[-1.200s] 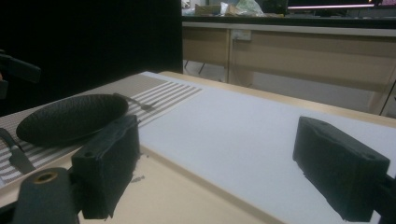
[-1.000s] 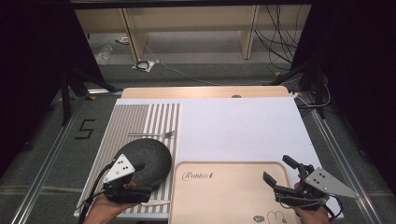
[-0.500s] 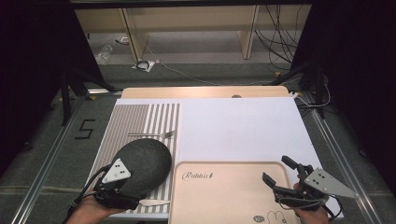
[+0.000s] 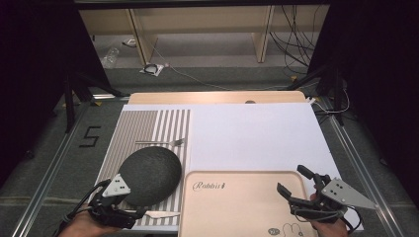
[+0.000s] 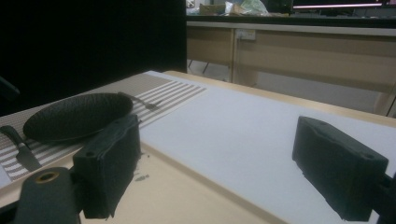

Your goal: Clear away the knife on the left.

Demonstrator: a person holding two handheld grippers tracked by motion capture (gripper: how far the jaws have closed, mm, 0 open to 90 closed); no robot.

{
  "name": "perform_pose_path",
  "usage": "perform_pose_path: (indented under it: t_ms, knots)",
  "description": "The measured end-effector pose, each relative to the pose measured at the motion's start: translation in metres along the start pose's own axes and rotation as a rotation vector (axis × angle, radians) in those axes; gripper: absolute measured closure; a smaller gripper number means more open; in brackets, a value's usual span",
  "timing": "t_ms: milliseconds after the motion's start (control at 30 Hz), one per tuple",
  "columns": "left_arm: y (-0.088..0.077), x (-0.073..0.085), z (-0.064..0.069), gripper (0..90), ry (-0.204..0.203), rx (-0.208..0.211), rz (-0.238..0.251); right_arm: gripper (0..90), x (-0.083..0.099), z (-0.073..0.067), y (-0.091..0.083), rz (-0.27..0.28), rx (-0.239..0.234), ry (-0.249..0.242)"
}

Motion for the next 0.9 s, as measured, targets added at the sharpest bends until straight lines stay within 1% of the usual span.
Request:
perform_pose_path:
  t_ms: [200, 267, 367, 500, 667, 900]
  knots:
    - [0.002, 0.009, -0.004, 18.7, -0.023, 0.007, -0.055, 16.4, 0.000, 0.000, 0.001, -0.002, -0.003, -0.002]
    - [0.003, 0.013, -0.005, 19.4, -0.040, 0.018, -0.082, 16.4, 0.000, -0.001, 0.001, -0.003, -0.004, -0.002]
    - [0.003, 0.016, -0.006, 19.7, -0.055, 0.030, -0.097, 16.4, 0.000, -0.001, 0.001, -0.002, -0.006, -0.002]
    - [0.003, 0.022, -0.010, 19.8, -0.073, 0.028, -0.129, 16.4, 0.000, -0.001, 0.001, 0.000, -0.007, -0.001]
    - [0.006, 0.029, -0.015, 20.4, -0.094, 0.029, -0.152, 16.5, 0.000, -0.001, 0.001, 0.000, -0.008, -0.001]
    - [0.012, 0.034, -0.022, 21.6, -0.101, 0.035, -0.175, 16.5, 0.000, -0.001, 0.001, -0.001, -0.009, -0.004]
Point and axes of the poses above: each handheld gripper's, and its own axes: y roughly forward along the jaws, x roughly out of its underside, z roughly to its right, the point moved 2 cm from there along y, roughly forward along the jaws, and after that the axes turned 12 degrees about x, right-handed, at the moved point
